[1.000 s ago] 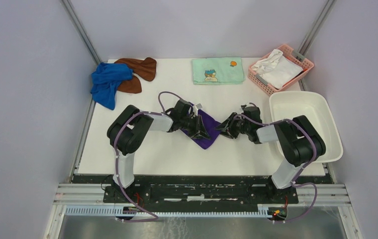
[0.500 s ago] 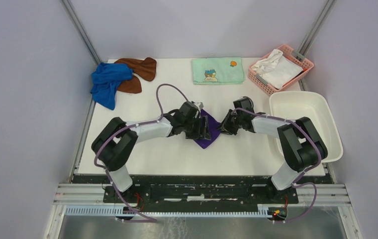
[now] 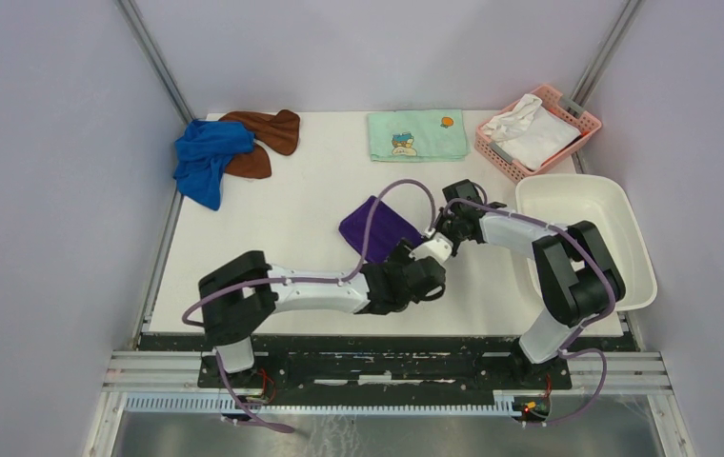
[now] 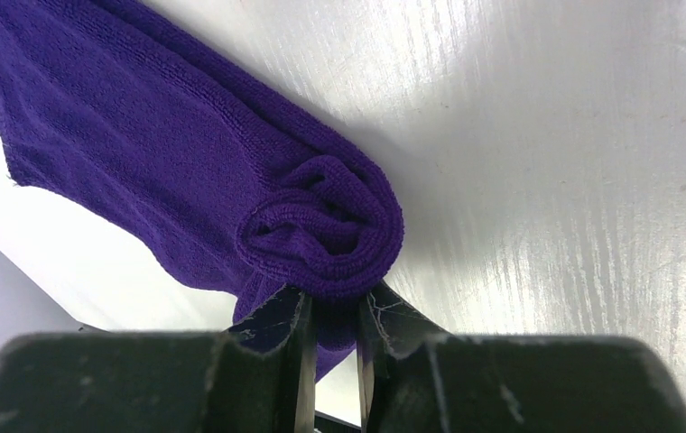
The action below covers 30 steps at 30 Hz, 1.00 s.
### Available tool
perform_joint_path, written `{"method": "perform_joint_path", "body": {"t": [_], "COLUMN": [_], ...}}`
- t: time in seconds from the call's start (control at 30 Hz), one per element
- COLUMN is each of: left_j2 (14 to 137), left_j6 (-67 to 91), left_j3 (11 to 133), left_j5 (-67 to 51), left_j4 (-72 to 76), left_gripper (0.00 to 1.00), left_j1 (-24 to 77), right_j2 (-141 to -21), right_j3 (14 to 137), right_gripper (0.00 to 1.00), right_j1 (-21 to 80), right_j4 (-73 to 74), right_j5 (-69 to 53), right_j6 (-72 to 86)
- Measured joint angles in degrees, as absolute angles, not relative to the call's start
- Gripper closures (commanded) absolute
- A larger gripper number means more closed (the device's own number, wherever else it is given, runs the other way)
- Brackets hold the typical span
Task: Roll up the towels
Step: Roll the towel at the center of the board.
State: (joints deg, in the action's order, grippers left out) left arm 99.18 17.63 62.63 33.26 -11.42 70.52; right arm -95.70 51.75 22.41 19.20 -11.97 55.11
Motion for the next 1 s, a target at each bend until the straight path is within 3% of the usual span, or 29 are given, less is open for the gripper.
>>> {"method": "perform_joint_path", "body": {"t": [0.27, 0.43, 0.5, 0.63, 0.8, 1.0], "left_j2": [109.0, 112.2, 112.9, 114.0, 113.8, 110.8], "left_j6": [7.0, 4.3, 3.8, 3.2, 3.2, 5.1], "left_j3": [65.8, 66.9, 67.1, 67.3, 67.5, 67.5], "left_j5": [43.4, 45.0, 45.1, 45.1, 43.3, 32.8], "left_j4": [-9.3, -9.2, -9.2, -9.2, -9.4, -10.9], "left_gripper": [0.31, 0.41, 0.50, 0.76, 0.88, 0.95], "left_j1": [74.1, 74.1, 74.1, 74.1, 73.2, 68.5], "right_j2": [-96.4, -96.4, -96.5, -96.5, -96.5, -95.2], "right_j3": [52.5, 52.7, 52.7, 52.7, 52.7, 52.1], "right_gripper": [0.85, 0.85, 0.85, 0.82, 0.71, 0.49], "right_j1": [22.4, 22.4, 22.4, 22.4, 22.3, 21.5], "right_j4": [20.4, 20.6, 20.6, 20.6, 20.4, 17.5], "right_j5": [-12.4, -12.5, -12.6, -13.0, -13.5, -15.0], "right_j6": [55.2, 55.2, 55.2, 55.2, 55.0, 53.9]}}
